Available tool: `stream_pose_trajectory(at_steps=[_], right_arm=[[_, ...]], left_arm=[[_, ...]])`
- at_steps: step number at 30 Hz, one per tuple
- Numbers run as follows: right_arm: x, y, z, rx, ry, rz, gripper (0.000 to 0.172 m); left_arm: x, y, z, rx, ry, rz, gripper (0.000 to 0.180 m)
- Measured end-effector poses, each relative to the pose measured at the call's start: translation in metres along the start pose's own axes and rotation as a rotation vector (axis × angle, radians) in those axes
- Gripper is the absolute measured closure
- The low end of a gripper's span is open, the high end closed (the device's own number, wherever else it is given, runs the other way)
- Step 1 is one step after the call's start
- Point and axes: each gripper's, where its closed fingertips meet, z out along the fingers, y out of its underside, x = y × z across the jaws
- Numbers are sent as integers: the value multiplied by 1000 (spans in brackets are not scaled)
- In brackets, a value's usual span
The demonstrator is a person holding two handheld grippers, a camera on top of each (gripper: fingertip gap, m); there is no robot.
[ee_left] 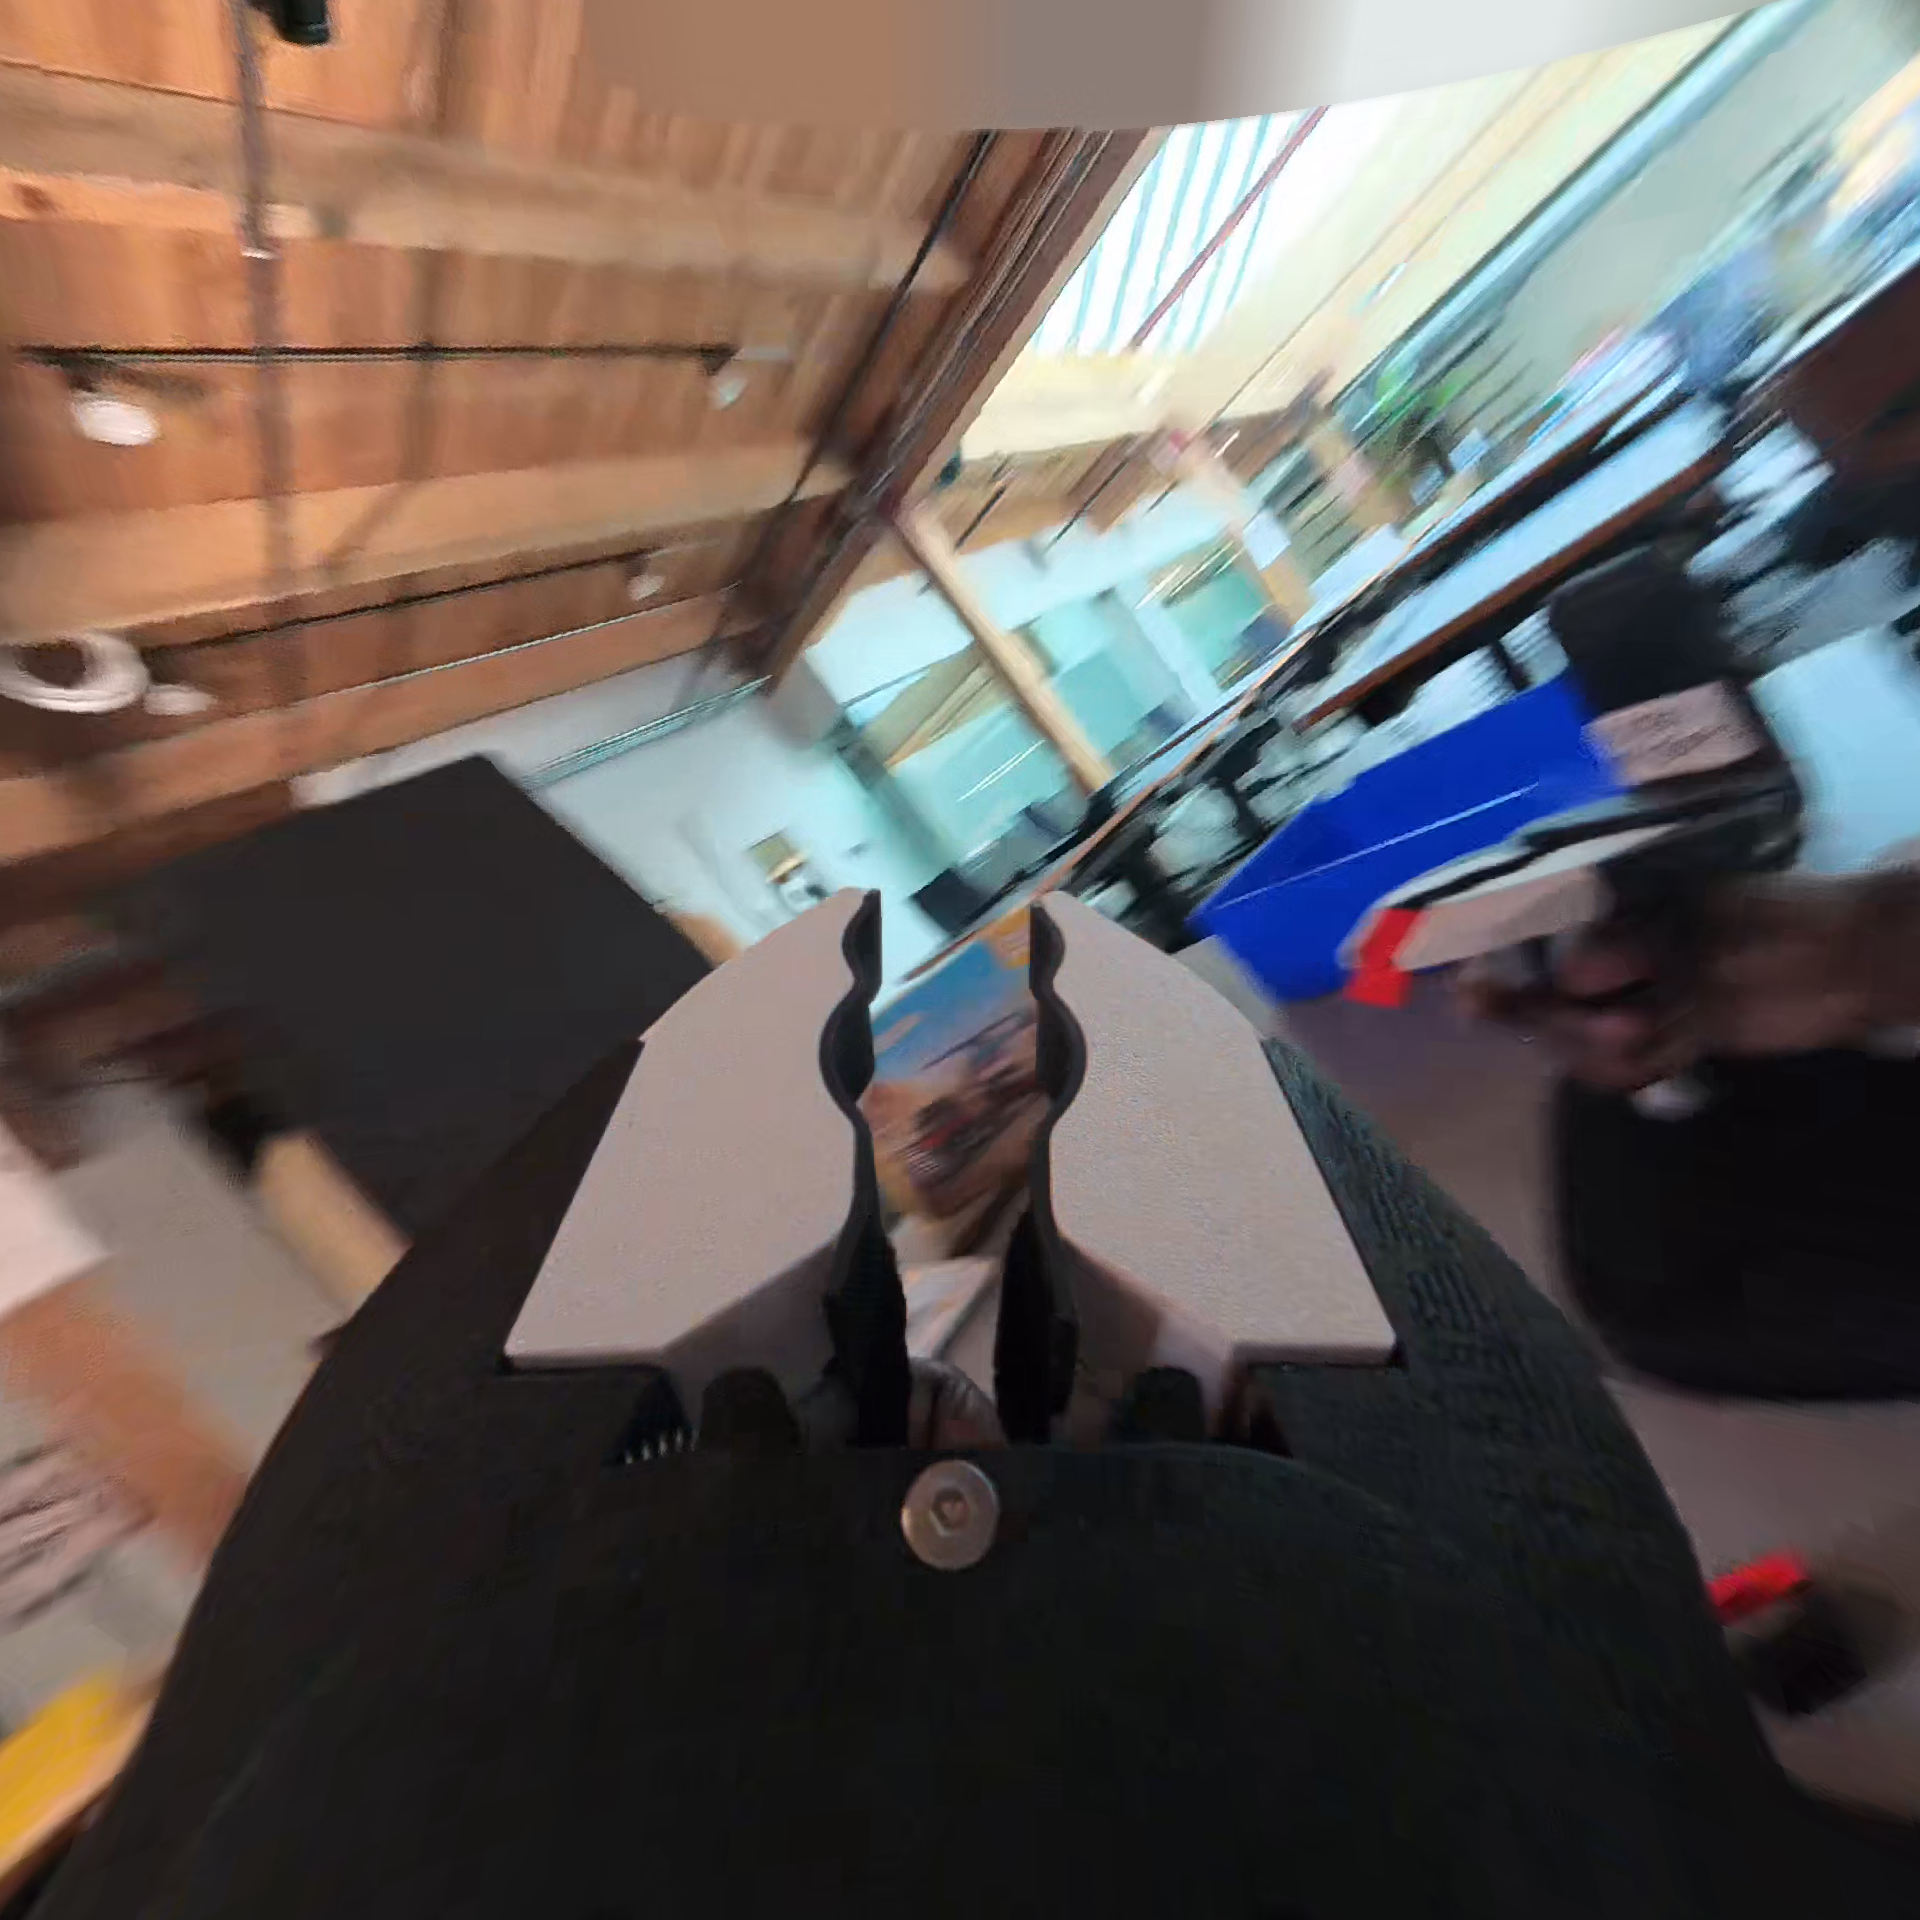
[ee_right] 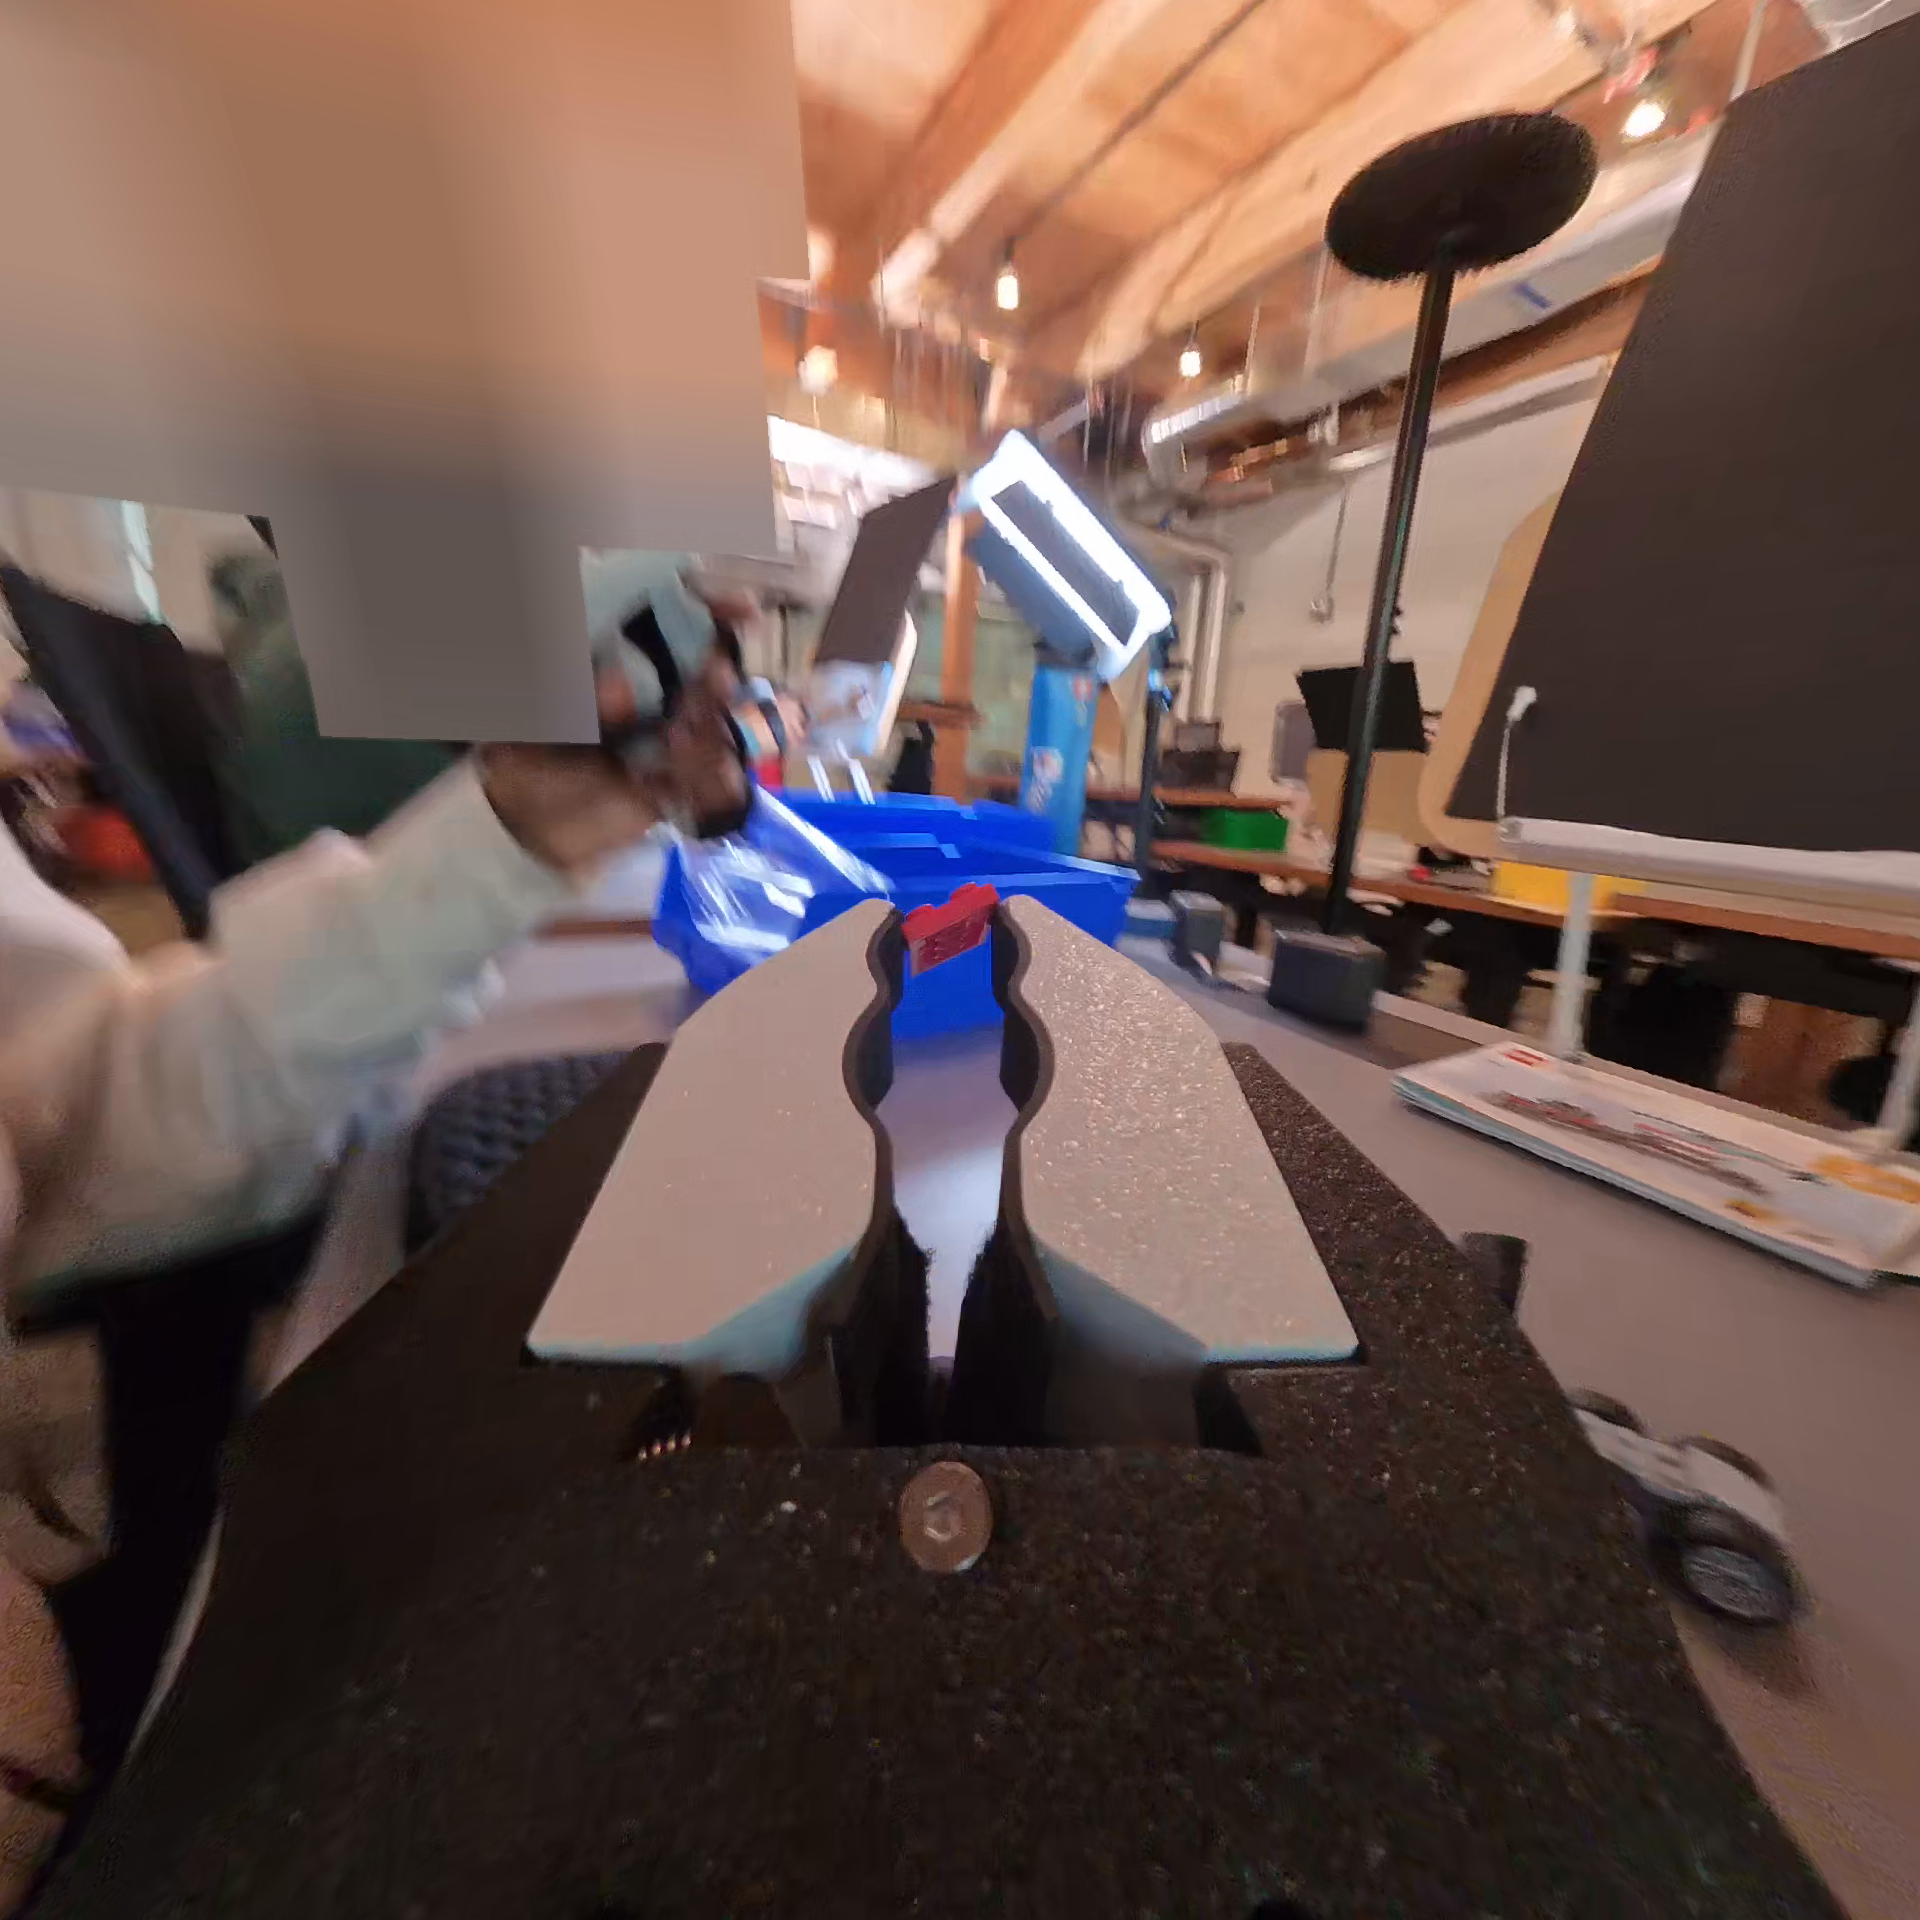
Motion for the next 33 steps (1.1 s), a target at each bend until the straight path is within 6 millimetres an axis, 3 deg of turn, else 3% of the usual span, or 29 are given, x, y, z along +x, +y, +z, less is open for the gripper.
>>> stream_pose_trajectory(at_steps=[3,6,8,10,13,15,16,21,23,24,27,30,33], right_arm=[[3,-14,-7,120,-52,172,156],[-6,-16,-5,150,-164,334,156],[-19,-14,-2,139,-269,426,156],[-26,-12,1,129,-323,464,156],[-32,-11,2,115,-332,420,156],[-33,-9,3,98,-330,415,157],[-33,-8,3,97,-334,415,157],[-35,-7,4,89,-335,400,157],[-31,-9,3,109,-307,395,152],[-26,-10,2,126,-278,399,149],[-17,-11,1,148,-231,415,147],[-19,-4,7,94,-233,418,147],[-18,-2,8,84,-224,421,147]], left_arm=[[53,22,37,47,69,-122,150],[106,39,56,-16,151,-8,149],[124,44,62,-81,198,42,148],[139,45,63,-104,282,-72,148],[148,45,62,-111,381,-322,151],[143,44,61,-102,387,-417,157],[143,43,59,-100,408,-448,164],[143,43,56,-118,453,-470,164],[131,44,53,-139,425,-436,164],[116,46,50,-173,386,-388,164],[34,44,14,-394,195,-190,164],[-31,41,-70,-766,18,-140,164],[-58,55,-163,-1143,-192,-205,164]])
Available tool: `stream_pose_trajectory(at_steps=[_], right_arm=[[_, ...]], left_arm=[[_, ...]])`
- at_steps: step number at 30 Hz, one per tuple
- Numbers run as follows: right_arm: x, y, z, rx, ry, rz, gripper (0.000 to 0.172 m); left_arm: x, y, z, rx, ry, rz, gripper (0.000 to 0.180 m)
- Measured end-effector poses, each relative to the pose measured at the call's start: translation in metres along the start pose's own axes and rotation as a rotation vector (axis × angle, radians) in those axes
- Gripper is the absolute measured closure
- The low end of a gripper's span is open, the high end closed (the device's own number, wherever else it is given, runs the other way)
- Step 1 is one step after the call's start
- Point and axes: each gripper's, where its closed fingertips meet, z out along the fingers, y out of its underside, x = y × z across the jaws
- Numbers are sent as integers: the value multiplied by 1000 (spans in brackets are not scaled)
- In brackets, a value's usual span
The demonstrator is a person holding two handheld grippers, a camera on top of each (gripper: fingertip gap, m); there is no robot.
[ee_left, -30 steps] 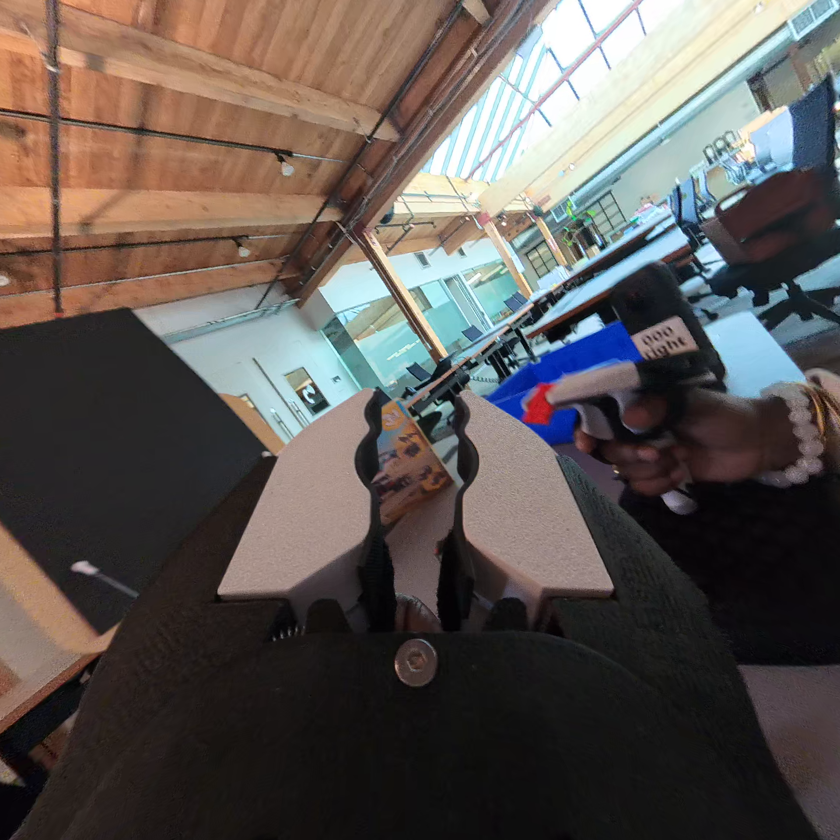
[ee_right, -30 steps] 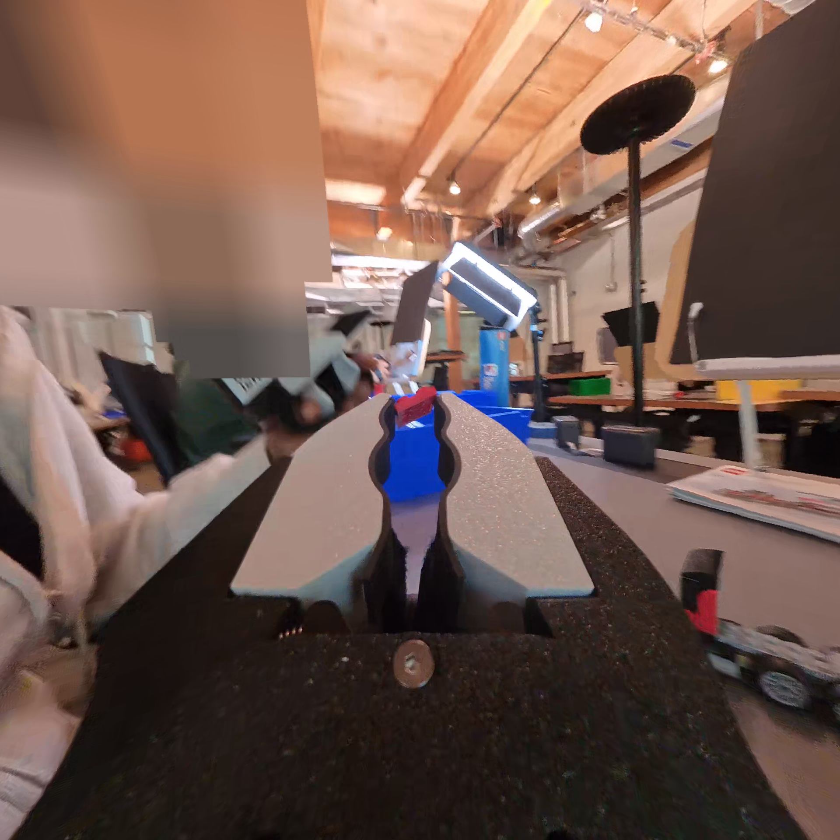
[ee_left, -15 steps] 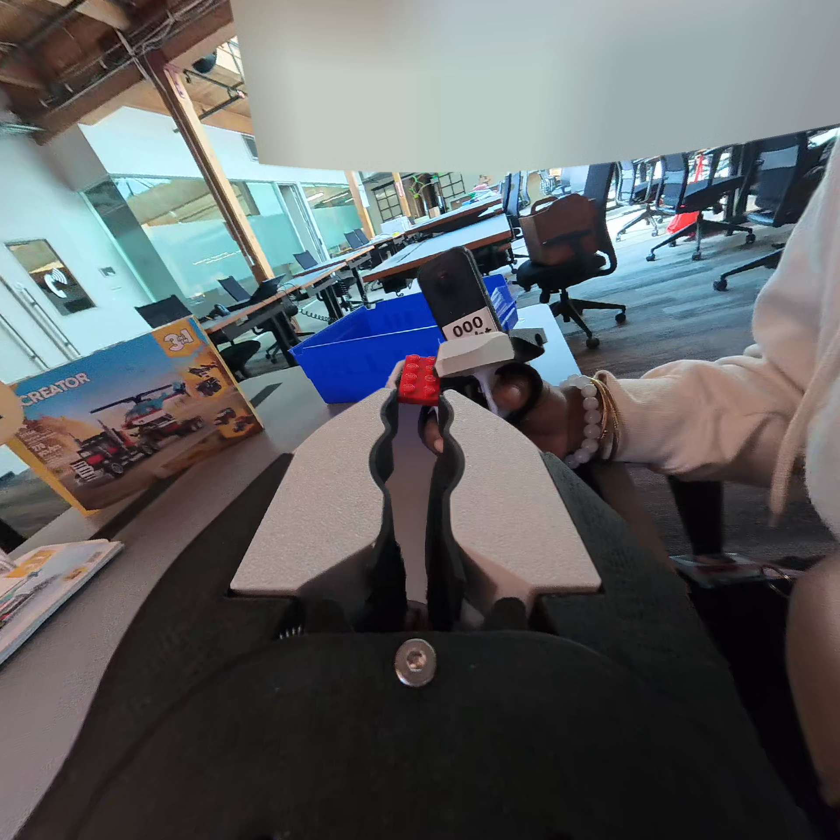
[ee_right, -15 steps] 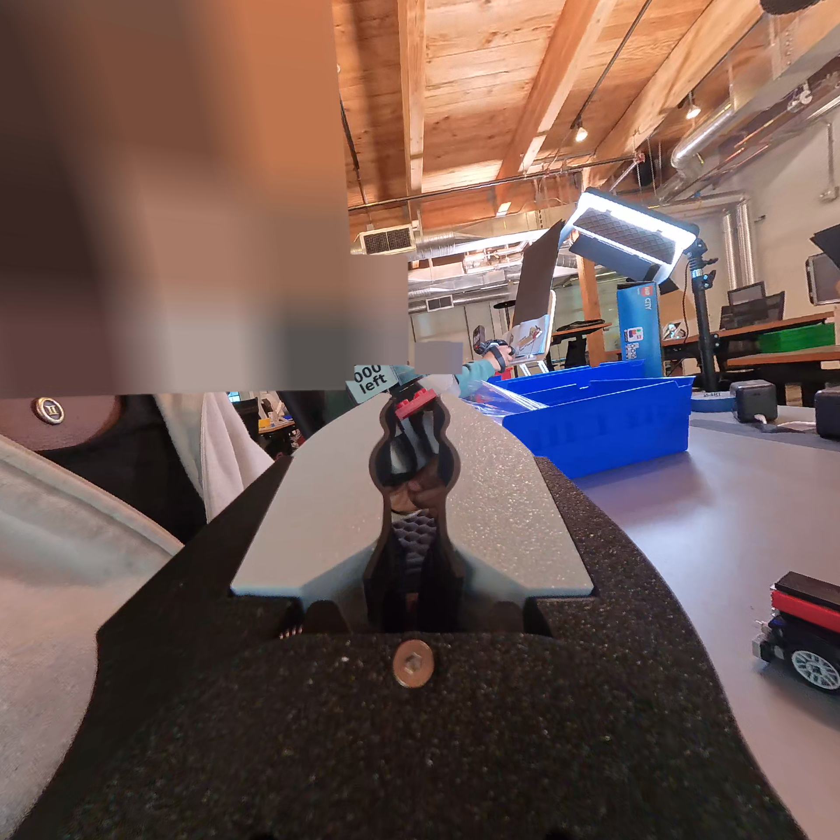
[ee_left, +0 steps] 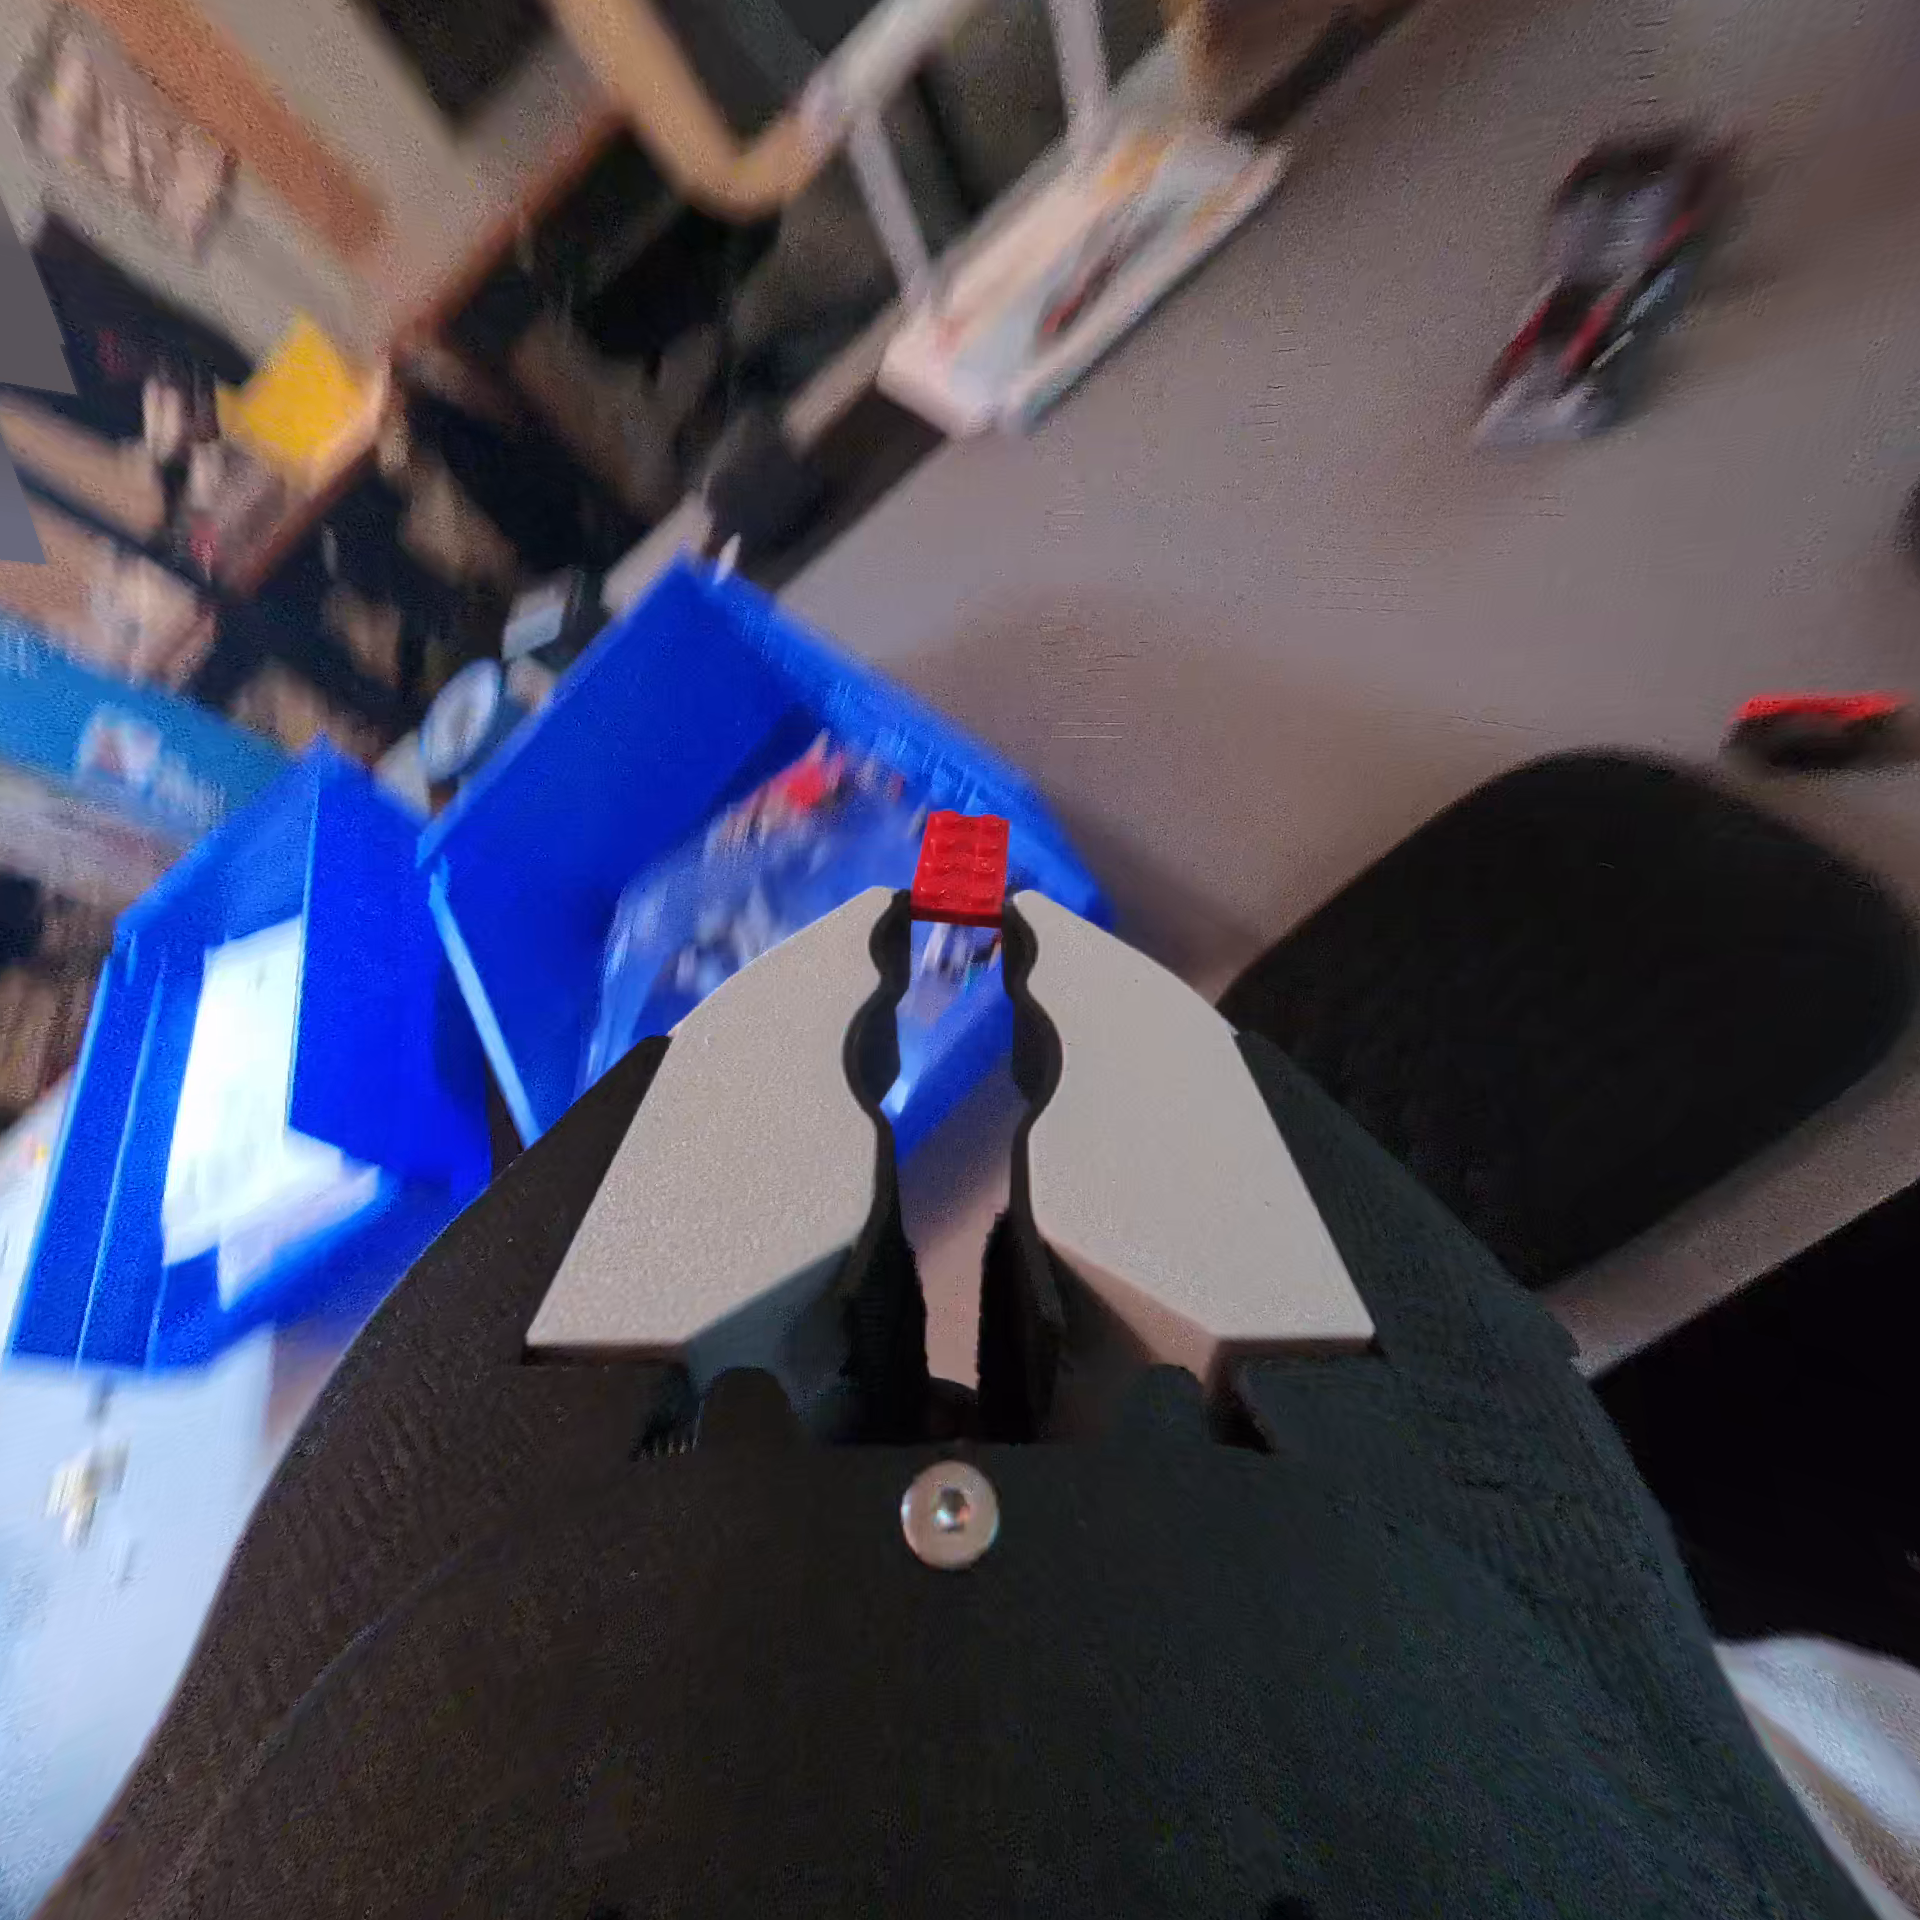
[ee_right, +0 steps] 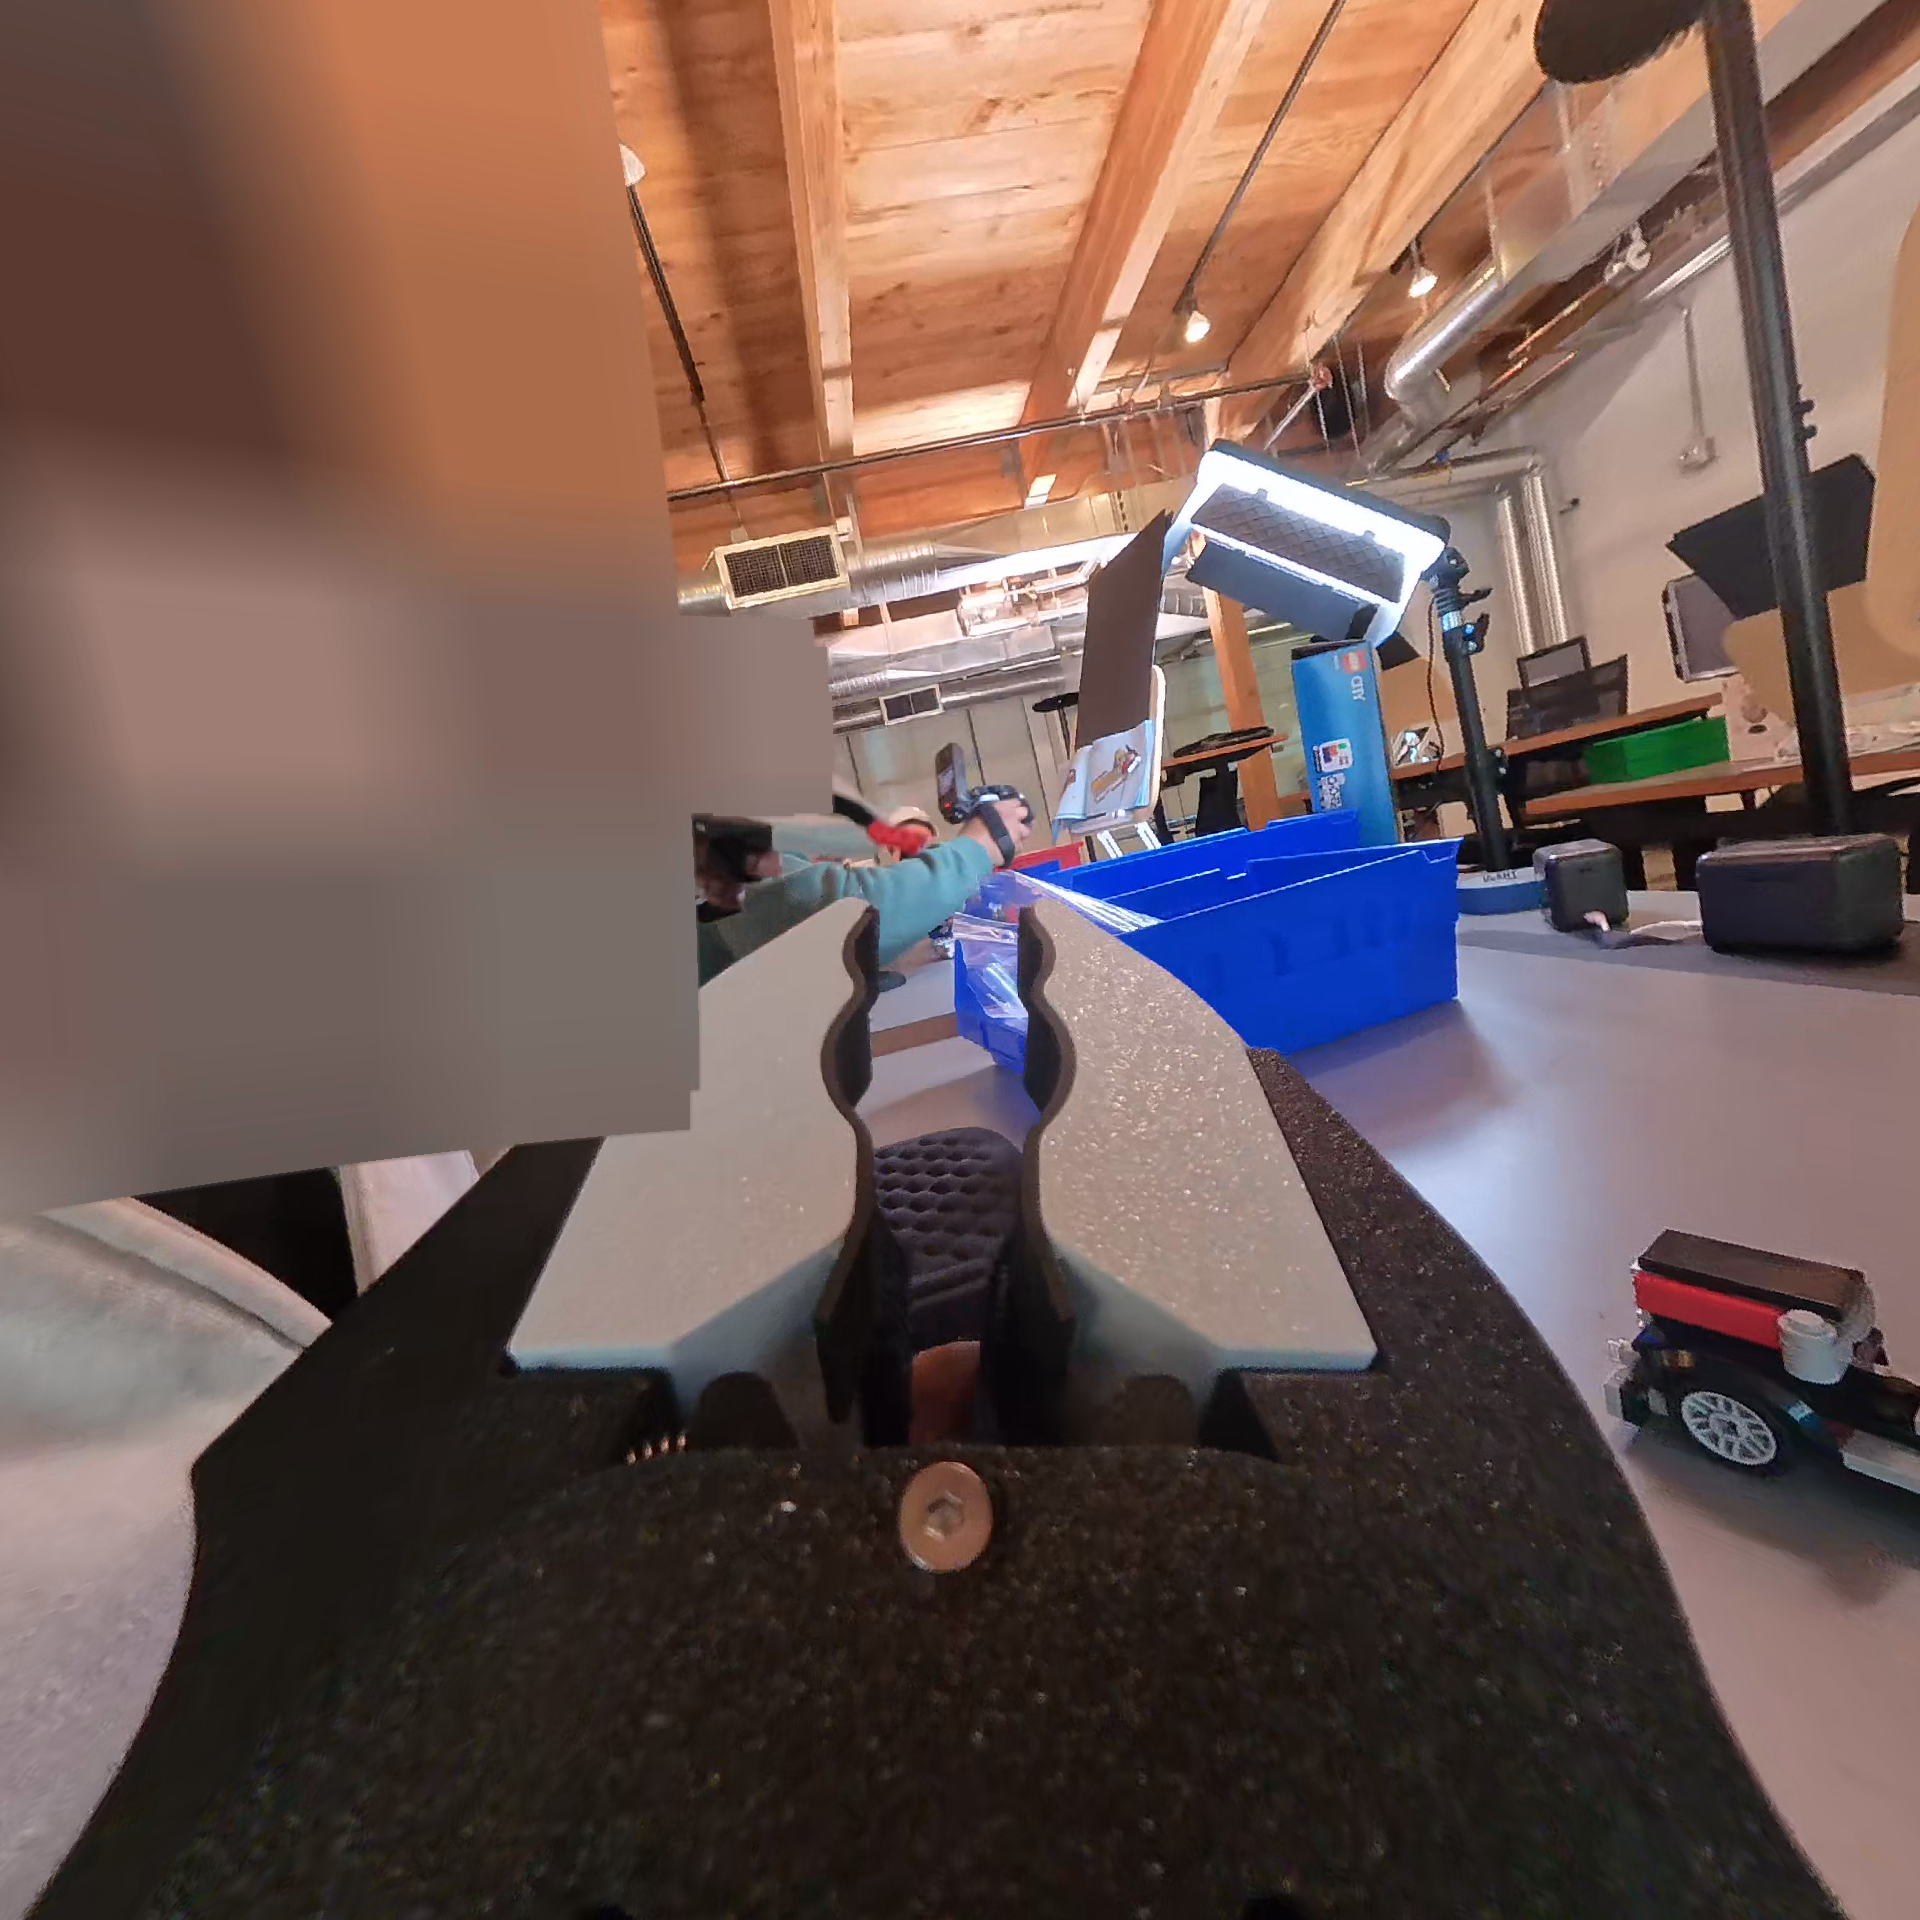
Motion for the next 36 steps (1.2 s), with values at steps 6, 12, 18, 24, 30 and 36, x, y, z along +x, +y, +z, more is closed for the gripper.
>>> stream_pose_trajectory(at_steps=[6,12,18,24,30,36], right_arm=[[3,-3,-2,26,18,13,149],[4,-4,-3,33,21,17,150],[5,-4,-3,30,22,24,150],[5,-4,-3,34,25,24,150],[3,0,-1,5,13,9,150],[-1,6,1,-29,-7,-8,150]], left_arm=[[-40,67,30,-324,-117,-135,164],[-62,104,74,-433,-159,-194,163],[-66,101,74,-372,-151,-242,147],[-68,106,67,-395,-170,-242,149],[16,37,55,-114,257,10,149],[178,-11,63,29,833,407,139]])
